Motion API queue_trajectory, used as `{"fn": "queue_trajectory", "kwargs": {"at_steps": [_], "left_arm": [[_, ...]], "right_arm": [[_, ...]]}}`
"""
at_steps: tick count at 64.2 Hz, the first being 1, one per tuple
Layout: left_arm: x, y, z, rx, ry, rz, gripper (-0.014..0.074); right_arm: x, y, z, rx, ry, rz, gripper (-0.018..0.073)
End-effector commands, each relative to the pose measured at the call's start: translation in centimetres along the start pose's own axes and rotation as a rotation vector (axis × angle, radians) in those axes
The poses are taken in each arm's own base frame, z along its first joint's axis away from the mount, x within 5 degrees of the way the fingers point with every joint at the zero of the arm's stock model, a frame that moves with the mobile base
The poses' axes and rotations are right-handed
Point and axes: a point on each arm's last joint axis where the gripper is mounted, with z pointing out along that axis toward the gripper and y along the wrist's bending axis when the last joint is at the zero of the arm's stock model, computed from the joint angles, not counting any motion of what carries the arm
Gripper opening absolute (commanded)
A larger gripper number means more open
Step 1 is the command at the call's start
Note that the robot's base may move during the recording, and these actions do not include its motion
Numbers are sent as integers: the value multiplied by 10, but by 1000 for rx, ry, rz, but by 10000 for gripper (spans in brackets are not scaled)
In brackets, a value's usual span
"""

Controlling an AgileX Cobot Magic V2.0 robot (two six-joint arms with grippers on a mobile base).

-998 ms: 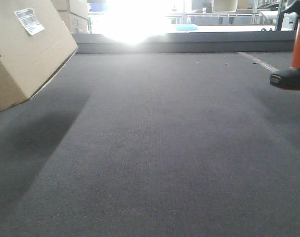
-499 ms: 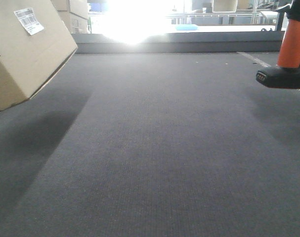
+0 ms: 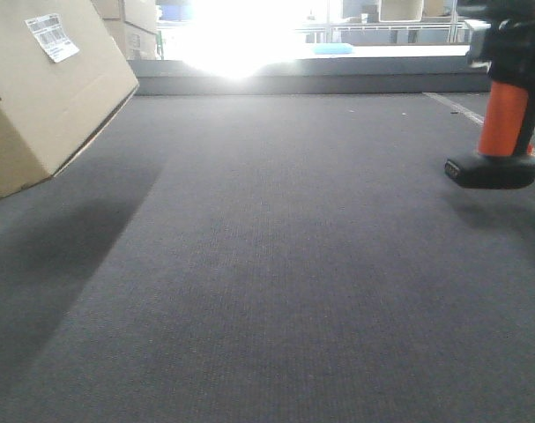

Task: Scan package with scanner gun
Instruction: 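Lower the scanner gun back onto the felt with the right gripper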

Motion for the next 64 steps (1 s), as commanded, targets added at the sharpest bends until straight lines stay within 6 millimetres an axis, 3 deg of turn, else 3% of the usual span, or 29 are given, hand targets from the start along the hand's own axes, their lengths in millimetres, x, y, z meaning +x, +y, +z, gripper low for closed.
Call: {"fn": "queue_trajectory", "kwargs": {"at_steps": [1,17,50,55,64], "left_arm": [[-1,-5,-7,16,-27,-1,-111],[-1,-5,-7,16,-27,-1,-111],[-1,-5,-7,18,-28,-2,-111],[-1,-5,-7,18,-28,-2,-111],[-1,-5,-7,18,-28,-2,-111]], "right_arm": [[-4,0,2,0,-75,-9,-158],[9,-1,8,7,-30,-19,-158],[10,-1,8,6,-19,-20,-155],[11,-1,8,6,-9,-20,-71],[13,-1,8,5,14,-20,296]]}}
